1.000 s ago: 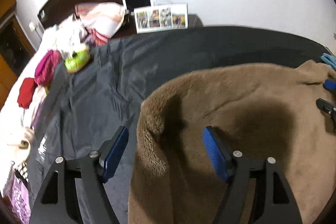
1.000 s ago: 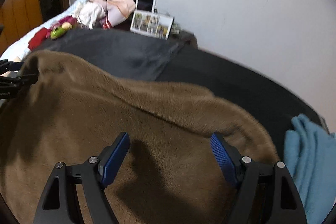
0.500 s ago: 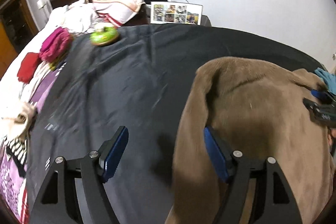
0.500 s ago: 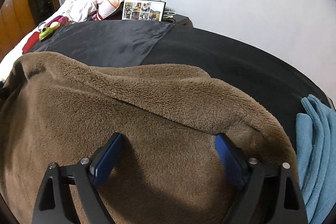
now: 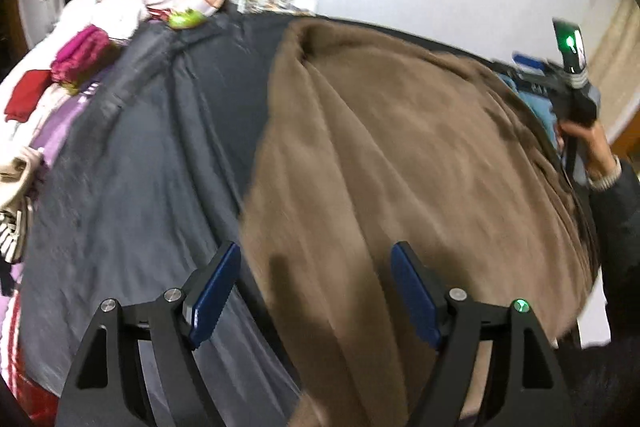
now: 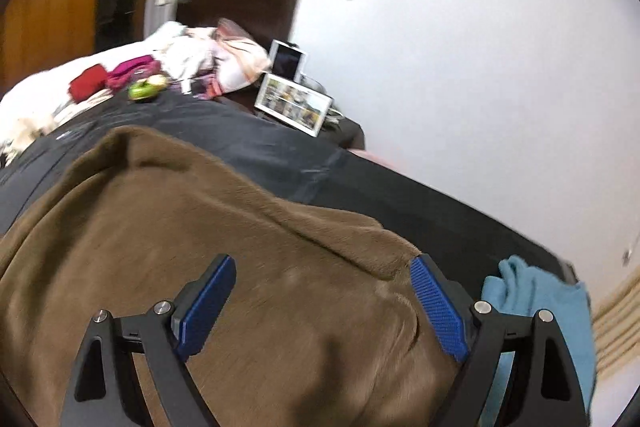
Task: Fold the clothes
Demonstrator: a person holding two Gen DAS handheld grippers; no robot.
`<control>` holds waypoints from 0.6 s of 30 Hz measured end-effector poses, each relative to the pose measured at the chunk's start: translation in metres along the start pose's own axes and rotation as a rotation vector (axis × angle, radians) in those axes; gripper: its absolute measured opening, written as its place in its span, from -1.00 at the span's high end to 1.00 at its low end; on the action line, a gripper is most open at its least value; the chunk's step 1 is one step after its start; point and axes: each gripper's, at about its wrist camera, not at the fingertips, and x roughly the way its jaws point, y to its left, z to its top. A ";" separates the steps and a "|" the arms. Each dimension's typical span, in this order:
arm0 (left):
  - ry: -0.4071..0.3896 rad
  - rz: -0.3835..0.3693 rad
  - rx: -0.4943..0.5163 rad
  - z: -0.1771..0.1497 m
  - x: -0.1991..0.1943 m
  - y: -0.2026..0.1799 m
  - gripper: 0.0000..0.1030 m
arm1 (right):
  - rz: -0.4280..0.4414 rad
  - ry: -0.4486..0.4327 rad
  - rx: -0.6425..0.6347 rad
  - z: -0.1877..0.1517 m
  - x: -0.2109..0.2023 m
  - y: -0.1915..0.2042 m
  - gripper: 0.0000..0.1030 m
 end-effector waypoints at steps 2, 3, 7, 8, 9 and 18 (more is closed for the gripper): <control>0.020 -0.012 0.021 -0.017 0.001 -0.008 -0.48 | 0.009 -0.014 -0.027 -0.012 -0.020 0.012 -0.75; 0.025 -0.004 0.031 -0.023 0.003 -0.012 -0.37 | 0.014 -0.021 -0.039 -0.018 -0.029 0.017 -0.75; 0.057 -0.008 0.022 -0.039 0.010 -0.018 0.13 | 0.030 -0.034 -0.055 -0.040 -0.053 0.031 -0.75; 0.055 -0.010 0.015 -0.041 0.010 -0.019 0.18 | 0.033 -0.036 -0.055 -0.045 -0.057 0.033 -0.75; 0.052 -0.011 0.009 -0.043 0.009 -0.020 0.21 | 0.034 -0.036 -0.049 -0.051 -0.060 0.034 -0.75; 0.056 -0.075 -0.077 -0.041 0.010 -0.018 0.70 | 0.042 -0.032 -0.014 -0.090 -0.070 0.035 -0.75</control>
